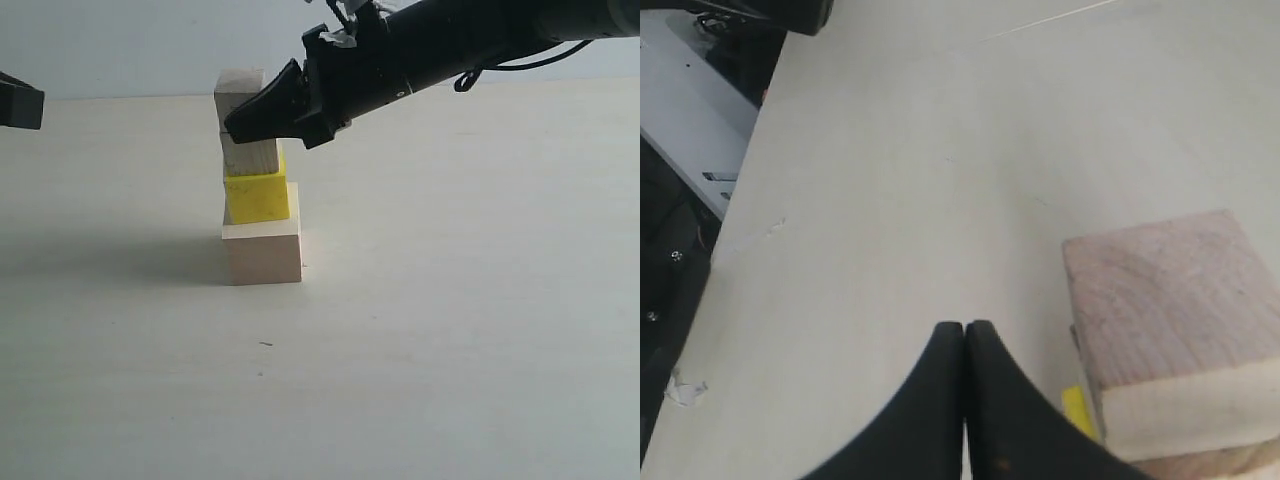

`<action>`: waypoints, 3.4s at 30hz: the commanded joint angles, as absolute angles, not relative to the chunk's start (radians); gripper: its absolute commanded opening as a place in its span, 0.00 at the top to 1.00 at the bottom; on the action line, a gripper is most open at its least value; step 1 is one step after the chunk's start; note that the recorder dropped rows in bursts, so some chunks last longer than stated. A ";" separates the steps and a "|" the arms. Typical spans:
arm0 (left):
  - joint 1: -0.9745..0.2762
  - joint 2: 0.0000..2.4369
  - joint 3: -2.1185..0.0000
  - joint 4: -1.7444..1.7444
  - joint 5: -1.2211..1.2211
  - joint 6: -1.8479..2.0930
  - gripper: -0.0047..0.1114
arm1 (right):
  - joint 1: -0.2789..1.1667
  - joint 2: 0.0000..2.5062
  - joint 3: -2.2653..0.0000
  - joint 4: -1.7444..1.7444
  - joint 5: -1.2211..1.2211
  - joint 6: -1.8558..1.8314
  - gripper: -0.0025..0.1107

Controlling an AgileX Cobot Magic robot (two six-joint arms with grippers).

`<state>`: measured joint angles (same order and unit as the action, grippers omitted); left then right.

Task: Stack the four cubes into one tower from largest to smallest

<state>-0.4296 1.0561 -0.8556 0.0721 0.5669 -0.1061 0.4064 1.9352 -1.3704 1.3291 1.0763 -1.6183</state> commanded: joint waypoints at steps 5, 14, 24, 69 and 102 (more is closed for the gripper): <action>-0.428 1.049 -0.853 0.079 0.547 -0.104 0.96 | 0.407 1.934 -1.372 1.322 1.014 -1.611 0.98; -0.428 1.049 -0.853 0.082 0.547 -0.104 0.96 | 0.407 1.934 -1.372 1.282 0.972 -1.567 0.98; -0.428 1.049 -0.853 0.090 0.547 -0.104 0.96 | 0.407 1.934 -1.372 1.282 1.034 -1.567 0.98; -0.428 1.126 -0.853 0.101 0.588 -0.108 0.96 | 0.242 2.167 -1.531 1.436 0.736 -1.541 0.98; -0.428 1.081 -0.853 0.101 0.641 -0.108 0.96 | 0.254 2.439 -1.831 1.380 1.175 -1.386 0.98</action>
<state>-0.4296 1.0873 -0.8539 0.0974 0.6449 -0.1036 0.2453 2.4424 -1.8187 1.3645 1.1620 -1.3754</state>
